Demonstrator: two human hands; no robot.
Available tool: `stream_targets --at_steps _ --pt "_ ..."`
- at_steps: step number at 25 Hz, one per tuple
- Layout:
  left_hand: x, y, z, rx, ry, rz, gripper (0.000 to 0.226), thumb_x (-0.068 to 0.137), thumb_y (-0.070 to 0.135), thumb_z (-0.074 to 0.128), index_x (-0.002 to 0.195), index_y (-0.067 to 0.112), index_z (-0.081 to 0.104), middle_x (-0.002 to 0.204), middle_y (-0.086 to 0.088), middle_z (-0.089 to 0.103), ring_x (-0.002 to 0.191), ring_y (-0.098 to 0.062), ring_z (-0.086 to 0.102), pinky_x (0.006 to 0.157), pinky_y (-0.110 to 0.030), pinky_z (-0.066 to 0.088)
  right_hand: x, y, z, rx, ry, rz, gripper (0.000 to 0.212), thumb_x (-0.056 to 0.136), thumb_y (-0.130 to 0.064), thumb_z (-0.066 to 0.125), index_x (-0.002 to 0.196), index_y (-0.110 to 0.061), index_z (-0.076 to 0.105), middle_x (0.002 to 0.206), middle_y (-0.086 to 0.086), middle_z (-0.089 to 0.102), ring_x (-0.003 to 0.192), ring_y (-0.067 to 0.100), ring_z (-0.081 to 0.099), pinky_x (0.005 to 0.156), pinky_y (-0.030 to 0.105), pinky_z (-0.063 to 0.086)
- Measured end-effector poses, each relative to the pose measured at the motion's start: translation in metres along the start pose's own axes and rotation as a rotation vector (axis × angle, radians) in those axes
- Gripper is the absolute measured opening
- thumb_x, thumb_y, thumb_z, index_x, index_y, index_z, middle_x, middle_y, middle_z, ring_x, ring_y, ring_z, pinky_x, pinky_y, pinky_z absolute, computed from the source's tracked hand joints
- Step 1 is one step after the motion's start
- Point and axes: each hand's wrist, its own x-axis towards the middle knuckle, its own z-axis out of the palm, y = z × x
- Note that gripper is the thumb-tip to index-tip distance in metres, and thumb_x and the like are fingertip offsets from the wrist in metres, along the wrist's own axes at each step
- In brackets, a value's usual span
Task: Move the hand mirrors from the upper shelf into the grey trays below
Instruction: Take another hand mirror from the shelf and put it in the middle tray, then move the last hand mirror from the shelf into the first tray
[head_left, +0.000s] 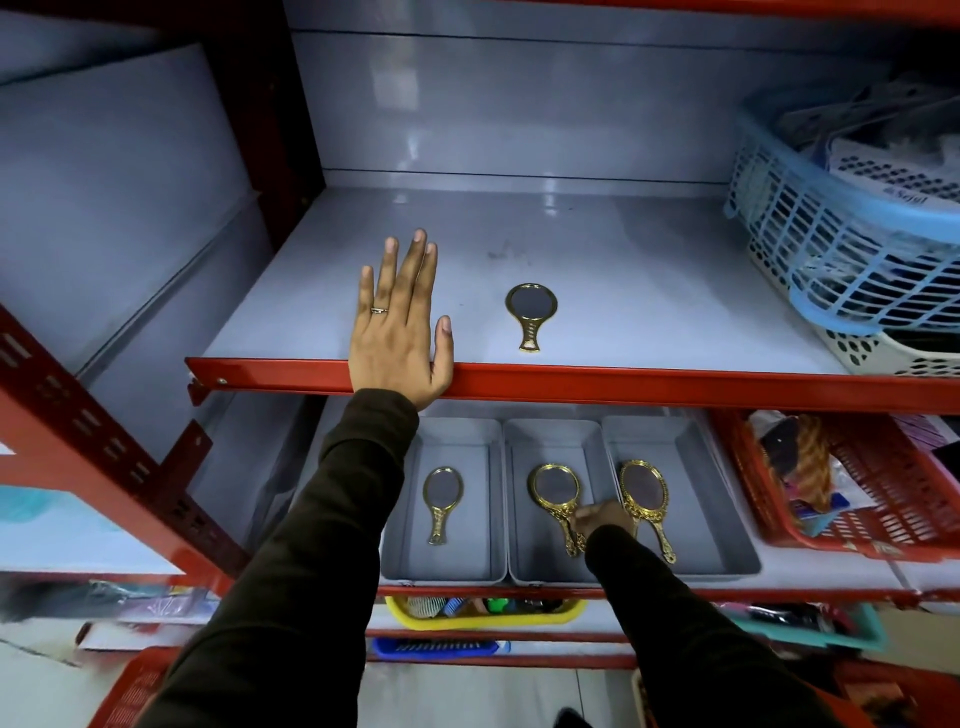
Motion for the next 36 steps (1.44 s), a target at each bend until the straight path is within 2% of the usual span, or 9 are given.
stream_targets --at_steps 6,9,13,18,22,24,26,30,36 --pt "0.0 0.0 -0.002 -0.002 -0.01 -0.001 0.074 0.087 0.034 0.037 0.154 0.009 0.017 0.162 -0.006 0.014 0.151 -0.026 0.009 0.124 -0.042 0.007 -0.02 -0.008 -0.019 0.073 -0.027 -0.079 0.027 0.091 -0.009 0.057 0.114 -0.004 0.07 0.117 0.014 0.068 0.118 0.028 0.062 0.084 0.022 0.049" --pt "-0.001 0.0 -0.004 -0.003 -0.021 -0.002 0.074 0.088 0.034 0.037 0.154 0.009 0.016 0.162 -0.006 0.012 0.151 -0.026 0.008 0.124 -0.042 0.007 -0.038 -0.025 -0.038 0.256 -0.091 -0.168 0.017 0.09 0.004 0.051 0.085 -0.004 0.065 0.091 0.015 0.067 0.108 0.035 0.062 0.089 0.037 0.052" --pt "-0.002 0.001 -0.006 -0.006 -0.042 -0.011 0.075 0.088 0.034 0.037 0.154 0.008 0.013 0.162 -0.006 0.009 0.151 -0.026 0.006 0.124 -0.041 0.004 -0.084 -0.053 -0.075 0.063 -0.306 -0.358 0.021 0.079 -0.001 0.071 0.084 -0.021 0.07 0.103 0.017 0.072 0.098 0.033 0.07 0.09 0.043 0.058" --pt "-0.003 0.001 -0.006 -0.008 -0.056 -0.02 0.075 0.088 0.035 0.037 0.154 0.008 0.012 0.163 -0.007 0.007 0.151 -0.025 0.004 0.124 -0.041 0.004 -0.165 -0.114 -0.136 0.239 -0.638 -0.568 0.027 0.081 -0.001 0.073 0.106 -0.012 0.071 0.096 0.008 0.076 0.083 0.017 0.074 0.072 0.025 0.062" --pt "-0.001 0.0 -0.006 -0.013 -0.06 -0.021 0.075 0.088 0.035 0.036 0.154 0.008 0.014 0.163 -0.007 0.008 0.151 -0.025 0.005 0.124 -0.042 0.006 -0.178 -0.184 -0.153 0.472 -0.236 -0.717 0.009 0.078 -0.003 0.076 0.088 -0.005 0.076 0.078 0.011 0.074 0.059 0.013 0.07 0.057 0.025 0.061" --pt "-0.002 0.001 -0.006 -0.003 -0.066 -0.016 0.075 0.088 0.036 0.036 0.154 0.008 0.014 0.163 -0.006 0.008 0.151 -0.025 0.005 0.124 -0.042 0.006 -0.162 -0.217 -0.146 0.278 0.12 -0.681 0.018 0.072 -0.017 0.082 0.082 -0.004 0.076 0.075 0.011 0.074 0.061 0.018 0.07 0.061 0.028 0.062" --pt "-0.002 0.001 -0.005 0.0 -0.061 -0.01 0.075 0.088 0.036 0.037 0.154 0.008 0.015 0.162 -0.006 0.009 0.151 -0.025 0.006 0.123 -0.041 0.005 -0.151 -0.239 -0.133 -0.059 0.258 -0.579 0.036 0.07 -0.031 0.082 0.086 -0.002 0.068 0.072 0.008 0.067 0.068 0.023 0.068 0.067 0.029 0.058" --pt "0.0 -0.001 -0.005 0.003 -0.058 -0.011 0.075 0.087 0.036 0.037 0.154 0.009 0.016 0.162 -0.006 0.011 0.151 -0.025 0.007 0.123 -0.042 0.006 -0.151 -0.261 -0.113 -0.318 0.245 -0.504 0.03 0.08 -0.03 0.073 0.096 -0.009 0.059 0.064 0.003 0.048 0.065 0.02 0.054 0.065 0.028 0.045" --pt "0.0 -0.001 -0.005 -0.013 -0.059 -0.013 0.076 0.087 0.036 0.038 0.154 0.009 0.015 0.162 -0.006 0.01 0.151 -0.024 0.006 0.123 -0.041 0.005 -0.135 -0.257 -0.112 -0.18 0.066 -0.432 0.041 0.071 -0.022 0.084 0.1 0.001 0.064 0.085 0.013 0.07 0.088 0.028 0.073 0.089 0.037 0.058"
